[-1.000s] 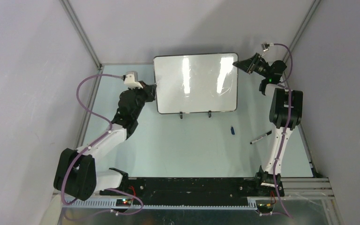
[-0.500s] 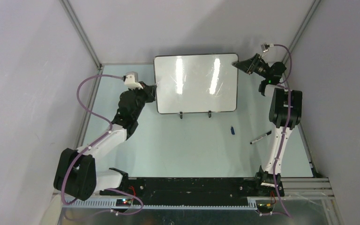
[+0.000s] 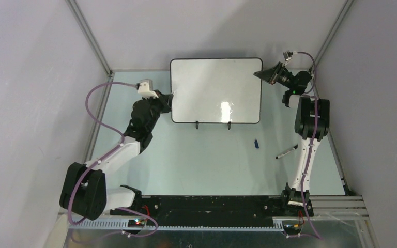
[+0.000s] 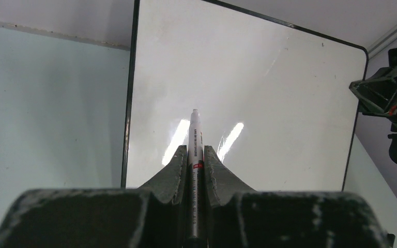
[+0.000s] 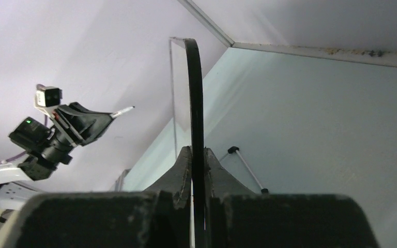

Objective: Write a sentence on the whiteboard
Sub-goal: Hold the whiteboard at the center of the board, then write a sentence on the whiteboard.

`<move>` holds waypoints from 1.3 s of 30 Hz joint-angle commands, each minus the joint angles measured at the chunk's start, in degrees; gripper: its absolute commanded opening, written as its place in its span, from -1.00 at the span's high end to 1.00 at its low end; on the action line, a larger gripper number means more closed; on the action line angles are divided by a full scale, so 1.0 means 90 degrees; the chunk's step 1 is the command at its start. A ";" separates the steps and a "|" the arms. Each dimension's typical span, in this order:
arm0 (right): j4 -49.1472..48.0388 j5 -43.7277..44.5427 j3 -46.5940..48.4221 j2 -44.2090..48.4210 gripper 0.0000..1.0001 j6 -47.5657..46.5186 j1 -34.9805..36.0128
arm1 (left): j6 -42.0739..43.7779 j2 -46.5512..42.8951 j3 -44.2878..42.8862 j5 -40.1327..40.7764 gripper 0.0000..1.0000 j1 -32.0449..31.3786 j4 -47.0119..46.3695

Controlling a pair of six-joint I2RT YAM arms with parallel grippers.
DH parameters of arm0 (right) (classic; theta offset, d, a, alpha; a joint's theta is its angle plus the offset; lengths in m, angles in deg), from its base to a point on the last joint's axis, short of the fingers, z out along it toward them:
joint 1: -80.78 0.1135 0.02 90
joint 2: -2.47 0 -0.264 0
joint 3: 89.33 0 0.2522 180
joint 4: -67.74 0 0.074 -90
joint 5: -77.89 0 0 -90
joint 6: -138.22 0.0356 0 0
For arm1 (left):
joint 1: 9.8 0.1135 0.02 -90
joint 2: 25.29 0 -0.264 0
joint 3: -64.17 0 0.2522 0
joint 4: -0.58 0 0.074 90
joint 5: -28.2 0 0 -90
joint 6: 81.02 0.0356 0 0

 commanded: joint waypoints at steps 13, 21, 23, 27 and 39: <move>-0.1257 -0.0257 -0.0801 0.0506 1.00 0.0316 -0.0047 | 0.0152 0.0739 -0.1170 0.0407 1.00 -0.0119 0.0088; -0.1373 -0.0403 -0.1151 0.0722 1.00 0.0222 0.0025 | 0.0274 0.0559 -0.0879 0.0340 1.00 -0.0150 0.0021; -0.1422 -0.0446 -0.1190 0.0742 1.00 0.0263 0.0007 | 0.0264 0.0487 -0.0791 0.0310 1.00 -0.0150 -0.0028; -0.1566 -0.0659 -0.1267 0.0772 1.00 0.0385 -0.0013 | 0.0270 0.0348 -0.0668 0.0292 1.00 -0.0157 -0.0092; -0.1617 -0.0775 -0.1890 0.1186 1.00 0.0119 0.0047 | 0.0374 0.0061 -0.0432 0.0340 1.00 -0.0162 -0.0147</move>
